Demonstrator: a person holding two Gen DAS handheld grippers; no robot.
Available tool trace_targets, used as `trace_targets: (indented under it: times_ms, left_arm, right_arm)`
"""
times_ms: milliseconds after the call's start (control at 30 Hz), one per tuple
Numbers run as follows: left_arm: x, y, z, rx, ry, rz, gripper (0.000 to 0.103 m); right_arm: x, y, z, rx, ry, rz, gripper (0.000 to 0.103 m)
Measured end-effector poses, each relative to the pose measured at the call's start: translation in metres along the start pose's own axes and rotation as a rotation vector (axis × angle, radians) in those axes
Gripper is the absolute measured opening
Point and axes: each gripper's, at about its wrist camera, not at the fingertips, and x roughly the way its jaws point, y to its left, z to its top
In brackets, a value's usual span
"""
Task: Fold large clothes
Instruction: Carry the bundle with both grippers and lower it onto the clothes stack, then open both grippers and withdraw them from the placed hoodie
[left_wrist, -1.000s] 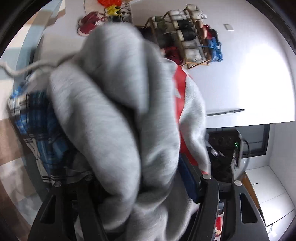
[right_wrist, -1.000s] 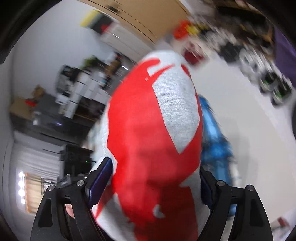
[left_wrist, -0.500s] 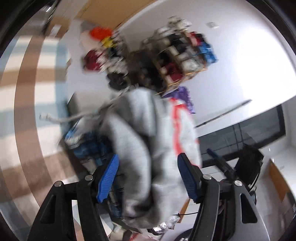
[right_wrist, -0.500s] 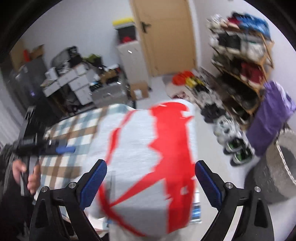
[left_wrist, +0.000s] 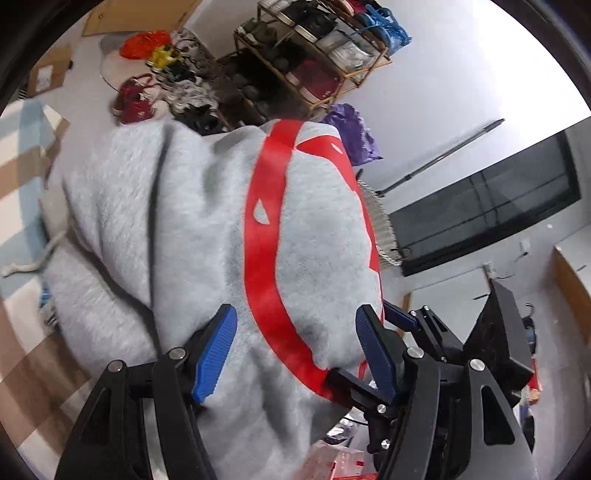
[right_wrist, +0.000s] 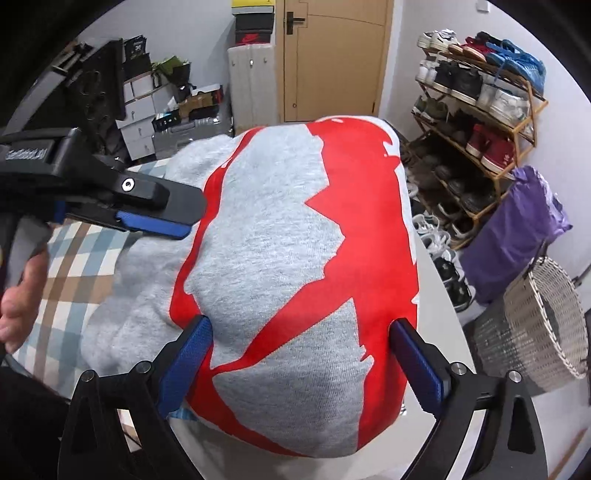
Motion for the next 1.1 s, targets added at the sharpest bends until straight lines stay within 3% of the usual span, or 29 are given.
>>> trace_targets:
  times_ms: [67,133,167,233,300,400,467,600,733,867,1000,1100]
  left_arm:
    - [-0.001,0.004,-0.002,0.030,-0.017,-0.019,0.057]
    - [0.002,0.011,-0.004,0.041,-0.027,0.016,0.037]
    - [0.000,0.016,-0.006,0.024,-0.034,0.007,0.033]
    - [-0.006,0.013,-0.005,-0.024,-0.032,-0.020,0.033]
    - [-0.013,0.006,-0.004,-0.044,-0.031,0.006,0.033]
    - [-0.022,-0.029,-0.006,0.064,-0.057,0.052,0.036]
    - [-0.017,-0.039,-0.014,0.100,-0.041,0.035,0.058]
    - [0.005,-0.028,-0.022,0.030,0.019,0.050,0.061]
    - [0.007,-0.017,-0.024,0.011,0.013,0.065,0.061]
    - [-0.020,-0.032,-0.040,0.051,-0.051,0.174,0.061]
    - [-0.053,-0.050,-0.060,0.097,-0.133,0.176,0.061]
    - [-0.079,-0.075,-0.087,0.186,-0.216,0.234,0.062]
  right_arm:
    - [0.002,0.002,-0.004,-0.030,-0.018,-0.015,0.098]
    - [0.003,0.003,-0.006,-0.043,-0.030,-0.021,0.098]
    - [0.003,0.004,-0.006,-0.040,-0.032,-0.020,0.099]
    - [-0.004,0.005,-0.004,-0.032,-0.036,0.006,0.099]
    - [-0.015,0.001,-0.002,0.002,-0.049,0.035,0.097]
    - [-0.038,-0.001,-0.004,0.066,-0.127,0.087,0.096]
    - [-0.040,0.002,-0.008,0.070,-0.136,0.092,0.096]
    - [-0.019,0.004,-0.022,0.123,-0.105,0.004,0.101]
    - [-0.015,0.012,-0.030,0.130,-0.094,-0.025,0.103]
    - [-0.036,0.006,-0.032,0.210,-0.152,0.004,0.102]
    - [-0.077,0.007,-0.043,0.304,-0.273,0.032,0.102]
    - [-0.104,0.013,-0.051,0.345,-0.348,0.041,0.103]
